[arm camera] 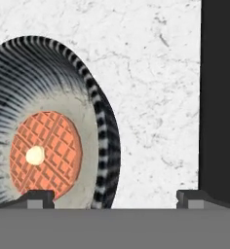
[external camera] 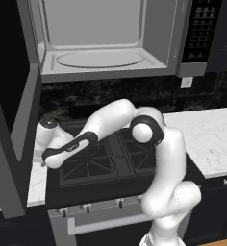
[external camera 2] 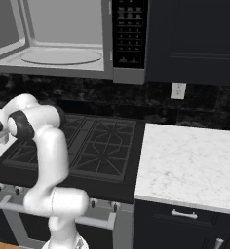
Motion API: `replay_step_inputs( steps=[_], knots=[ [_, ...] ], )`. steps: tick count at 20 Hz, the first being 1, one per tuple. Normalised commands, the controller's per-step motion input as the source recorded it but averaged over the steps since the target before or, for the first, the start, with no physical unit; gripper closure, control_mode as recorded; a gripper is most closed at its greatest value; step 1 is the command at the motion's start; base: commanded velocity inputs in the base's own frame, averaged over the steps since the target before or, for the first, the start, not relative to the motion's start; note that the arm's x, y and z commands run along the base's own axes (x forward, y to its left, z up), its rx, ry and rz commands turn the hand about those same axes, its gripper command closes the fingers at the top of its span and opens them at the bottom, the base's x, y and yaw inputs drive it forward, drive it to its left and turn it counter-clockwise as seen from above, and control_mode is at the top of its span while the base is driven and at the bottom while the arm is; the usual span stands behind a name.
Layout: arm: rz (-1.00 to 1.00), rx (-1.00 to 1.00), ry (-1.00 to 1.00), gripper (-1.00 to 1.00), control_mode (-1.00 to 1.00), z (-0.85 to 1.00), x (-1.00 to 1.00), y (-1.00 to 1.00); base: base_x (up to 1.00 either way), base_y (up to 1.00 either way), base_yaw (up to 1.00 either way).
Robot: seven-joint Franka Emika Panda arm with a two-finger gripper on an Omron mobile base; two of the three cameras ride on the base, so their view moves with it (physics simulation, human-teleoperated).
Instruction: Open the microwave, place the bowl with waffle inside the microwave, then close the microwave door and turn it on.
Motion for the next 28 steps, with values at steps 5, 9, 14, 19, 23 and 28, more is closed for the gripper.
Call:
replay_step_inputs(
  steps=[5, 9, 14, 19, 23, 28],
  knots=[
    [0.00, -0.06, 0.04, -1.00, -1.00, 0.00, 0.31, 0.15, 0.00, 0.00, 0.00],
    [0.00, -0.03, 0.09, -1.00, -1.00, -0.06, 0.14, 0.00, 0.00, 0.00, 0.00],
    [-0.01, -0.03, 0.12, -1.00, -1.00, -0.29, 0.00, -0.24, 0.00, 0.00, 0.00],
    [-0.01, -0.10, 0.15, -1.00, -1.00, -0.50, 0.03, -0.07, 0.00, 0.00, 0.00],
    [0.00, -0.15, 0.12, 1.00, -1.00, -0.40, 0.07, 0.09, 0.00, 0.00, 0.00],
    [0.00, -0.10, 0.05, 1.00, -1.00, -0.27, 0.05, 0.04, 0.00, 0.00, 0.00]
  ],
)
